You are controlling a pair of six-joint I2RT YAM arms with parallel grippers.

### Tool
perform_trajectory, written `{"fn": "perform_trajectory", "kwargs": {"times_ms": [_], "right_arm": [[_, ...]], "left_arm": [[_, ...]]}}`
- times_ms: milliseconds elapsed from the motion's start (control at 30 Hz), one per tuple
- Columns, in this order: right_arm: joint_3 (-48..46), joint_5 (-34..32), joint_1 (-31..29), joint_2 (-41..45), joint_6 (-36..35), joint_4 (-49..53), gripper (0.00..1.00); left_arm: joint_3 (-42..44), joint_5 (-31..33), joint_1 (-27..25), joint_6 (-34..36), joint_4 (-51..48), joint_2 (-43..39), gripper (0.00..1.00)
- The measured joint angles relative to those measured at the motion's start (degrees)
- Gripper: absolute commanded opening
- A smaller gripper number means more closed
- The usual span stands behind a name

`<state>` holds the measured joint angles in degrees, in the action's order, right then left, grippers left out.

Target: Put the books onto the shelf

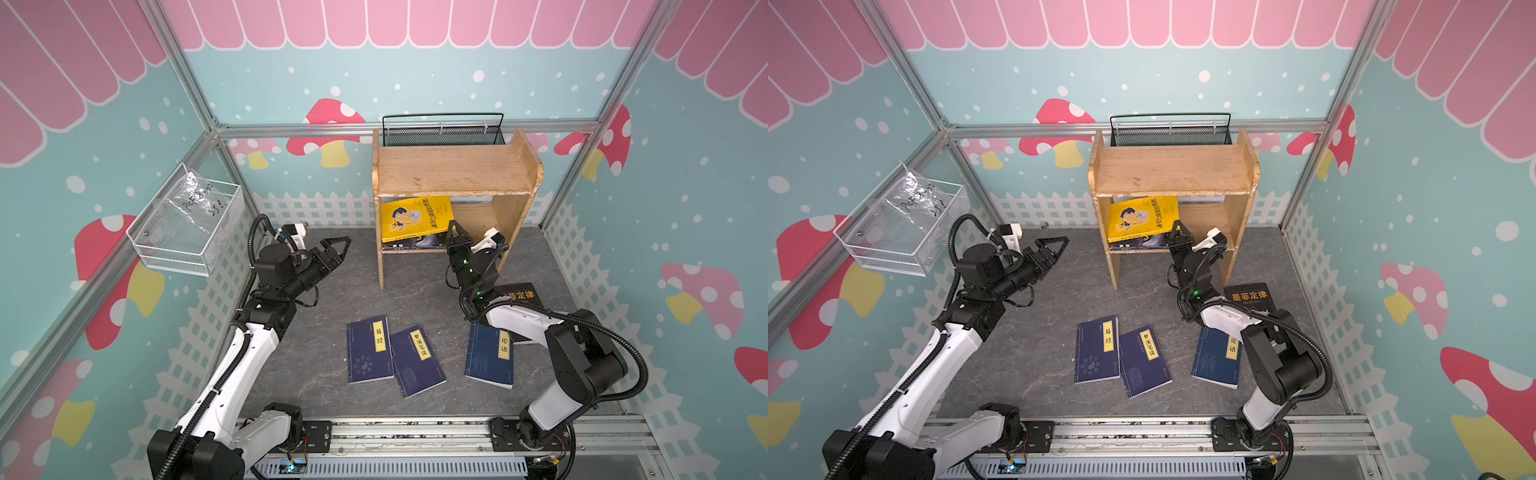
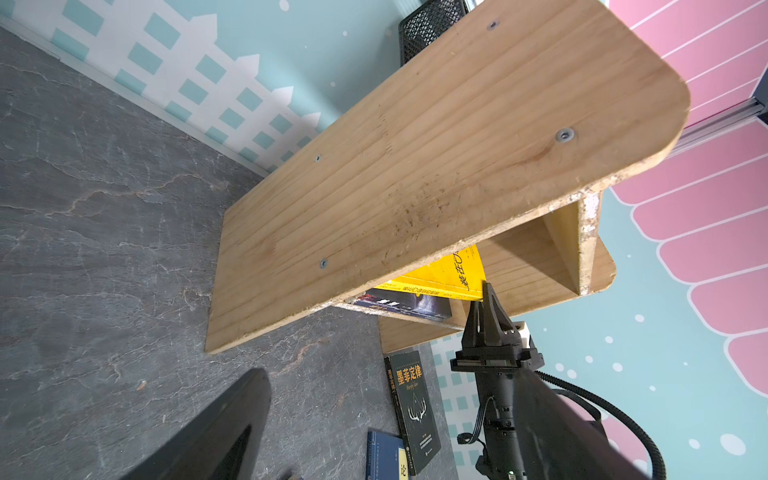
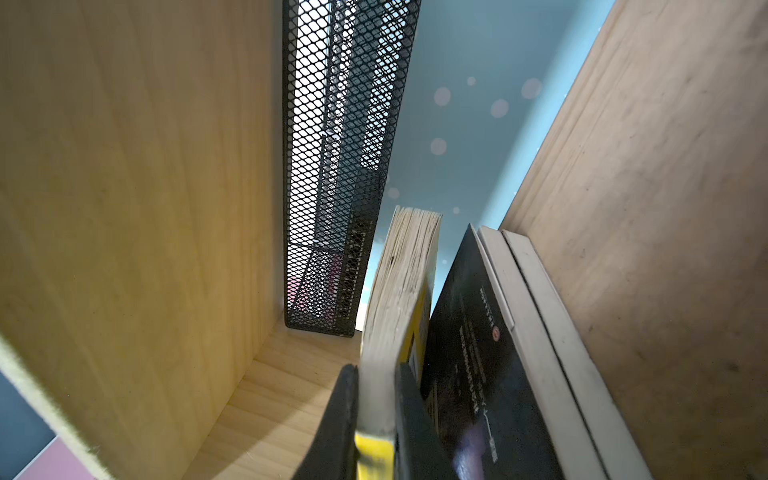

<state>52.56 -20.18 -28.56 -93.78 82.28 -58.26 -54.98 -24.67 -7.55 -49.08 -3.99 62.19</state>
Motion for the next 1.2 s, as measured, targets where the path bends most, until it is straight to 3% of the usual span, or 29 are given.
{"fn": "perform_trajectory", "kwargs": {"times_ms": [1200], "right_arm": [[-1.11,4.59,1.25,3.58,-0.74,6.54,0.0]], "left_arm": [[2.99,-0.68,0.04,-3.43,4.83,-0.46,0.92]]}}
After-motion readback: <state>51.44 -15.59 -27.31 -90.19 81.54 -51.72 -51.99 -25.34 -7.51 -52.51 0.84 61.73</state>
